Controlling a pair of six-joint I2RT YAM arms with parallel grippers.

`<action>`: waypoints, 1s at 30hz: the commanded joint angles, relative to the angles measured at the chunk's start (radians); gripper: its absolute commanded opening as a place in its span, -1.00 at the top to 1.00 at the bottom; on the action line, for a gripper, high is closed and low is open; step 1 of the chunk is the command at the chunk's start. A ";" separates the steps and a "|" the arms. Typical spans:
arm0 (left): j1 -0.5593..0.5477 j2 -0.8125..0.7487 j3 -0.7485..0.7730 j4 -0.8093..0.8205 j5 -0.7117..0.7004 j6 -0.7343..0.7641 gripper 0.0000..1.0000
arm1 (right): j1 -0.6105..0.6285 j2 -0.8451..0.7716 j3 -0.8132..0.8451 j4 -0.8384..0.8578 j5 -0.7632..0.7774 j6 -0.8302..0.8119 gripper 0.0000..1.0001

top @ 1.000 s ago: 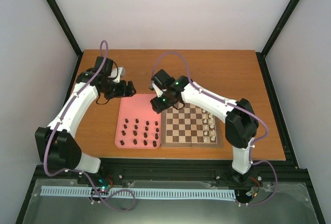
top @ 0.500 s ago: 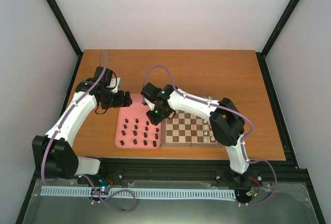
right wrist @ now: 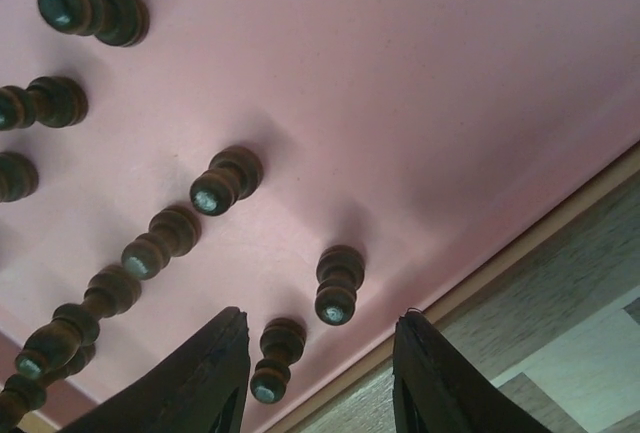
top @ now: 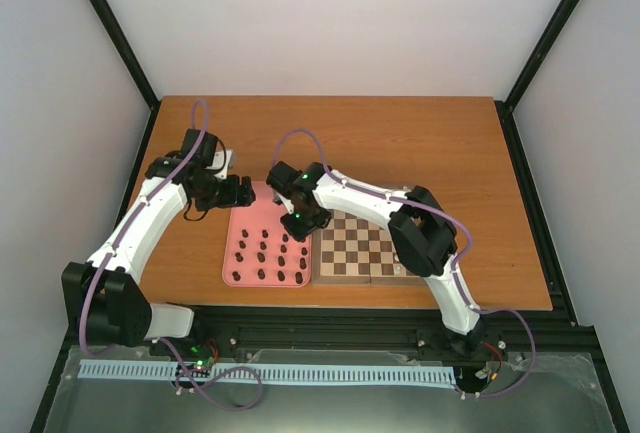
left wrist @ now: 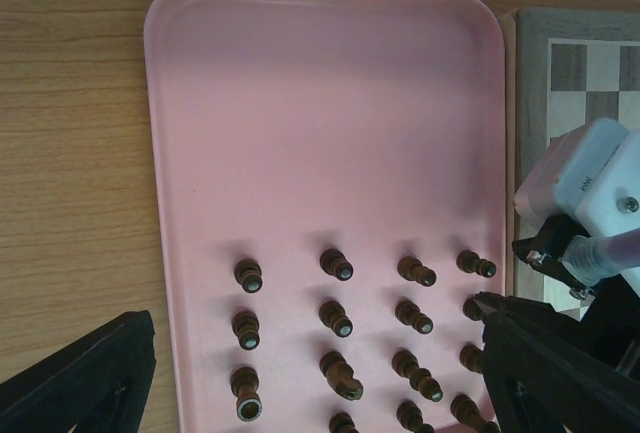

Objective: Set up the chess pieces on the board
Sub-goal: Pick up the chess piece from the storage box.

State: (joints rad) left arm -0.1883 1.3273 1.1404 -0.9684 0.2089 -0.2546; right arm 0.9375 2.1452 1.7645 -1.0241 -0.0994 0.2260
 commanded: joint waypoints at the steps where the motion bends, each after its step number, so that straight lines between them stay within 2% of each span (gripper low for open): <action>1: -0.002 -0.009 0.021 -0.001 -0.010 -0.009 -0.99 | -0.001 0.031 0.035 -0.032 0.030 0.007 0.27; 3: -0.002 -0.007 0.019 0.000 -0.011 -0.008 -0.99 | -0.005 0.035 0.034 -0.026 0.021 0.006 0.35; 14: -0.002 0.009 0.024 0.002 -0.013 -0.008 -0.99 | -0.023 0.065 0.045 -0.016 -0.023 -0.005 0.37; 24: -0.002 0.016 0.019 0.003 -0.016 -0.006 -0.99 | -0.027 0.099 0.078 -0.033 -0.044 -0.020 0.68; 28: -0.002 0.018 0.017 0.003 -0.015 -0.005 -1.00 | -0.027 0.105 0.076 -0.039 -0.051 -0.020 0.68; 30: -0.002 0.018 0.015 0.004 -0.012 -0.005 -0.99 | -0.026 0.104 0.075 -0.040 -0.049 -0.018 0.77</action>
State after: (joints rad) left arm -0.1883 1.3407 1.1404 -0.9680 0.2043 -0.2554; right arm 0.9146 2.2337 1.8168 -1.0477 -0.1406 0.2104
